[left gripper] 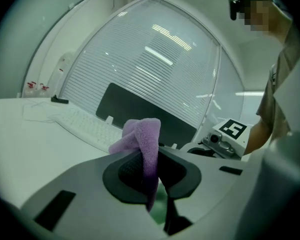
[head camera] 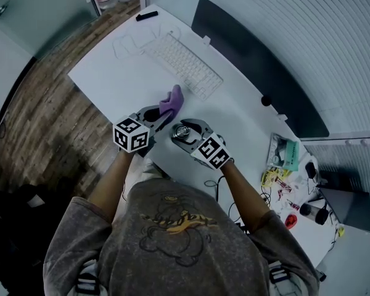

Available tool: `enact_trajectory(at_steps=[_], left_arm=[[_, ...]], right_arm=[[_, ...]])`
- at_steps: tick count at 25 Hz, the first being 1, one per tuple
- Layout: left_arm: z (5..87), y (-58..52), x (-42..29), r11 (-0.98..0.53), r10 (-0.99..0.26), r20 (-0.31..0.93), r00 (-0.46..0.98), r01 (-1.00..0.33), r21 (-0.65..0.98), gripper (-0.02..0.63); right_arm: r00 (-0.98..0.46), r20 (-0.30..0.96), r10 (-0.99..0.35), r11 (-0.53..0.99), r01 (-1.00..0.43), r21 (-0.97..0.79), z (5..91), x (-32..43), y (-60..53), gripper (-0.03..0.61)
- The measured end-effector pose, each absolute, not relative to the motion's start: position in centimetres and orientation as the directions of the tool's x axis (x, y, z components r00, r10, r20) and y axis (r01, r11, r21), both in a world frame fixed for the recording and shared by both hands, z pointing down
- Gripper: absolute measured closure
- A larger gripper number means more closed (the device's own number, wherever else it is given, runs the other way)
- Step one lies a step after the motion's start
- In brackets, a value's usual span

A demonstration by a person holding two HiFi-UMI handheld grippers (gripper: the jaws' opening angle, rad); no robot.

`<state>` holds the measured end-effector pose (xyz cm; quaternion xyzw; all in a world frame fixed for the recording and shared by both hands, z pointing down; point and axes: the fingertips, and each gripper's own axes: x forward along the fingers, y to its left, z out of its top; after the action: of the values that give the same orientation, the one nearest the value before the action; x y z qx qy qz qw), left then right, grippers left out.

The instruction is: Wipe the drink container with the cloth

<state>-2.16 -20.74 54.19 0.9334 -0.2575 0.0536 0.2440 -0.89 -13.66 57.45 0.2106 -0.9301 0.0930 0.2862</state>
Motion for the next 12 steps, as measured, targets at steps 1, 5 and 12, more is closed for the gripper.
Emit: enact_trajectory(at_steps=[1,5,12], left_arm=[[54.5,-20.8,-1.5,-0.763,-0.413,0.220,0.884,-0.468,0.445,0.561],[55.6,-21.4,0.4,-0.802,-0.309,0.215,0.926,-0.375,0.464,0.561],[57.4,-21.7,3.4,-0.835,-0.163,0.222,0.961,-0.254,0.488,0.561]], right_arm=[[-0.747,0.571,-0.341,0.893,-0.446,-0.050,57.4,-0.9,-13.6,0.310],[-0.741,0.572,-0.351,0.890,-0.453,-0.042,57.4,-1.1,-13.6,0.310],[-0.744,0.563,-0.359,0.880,-0.471,-0.062,57.4,-1.1,-13.6,0.310]])
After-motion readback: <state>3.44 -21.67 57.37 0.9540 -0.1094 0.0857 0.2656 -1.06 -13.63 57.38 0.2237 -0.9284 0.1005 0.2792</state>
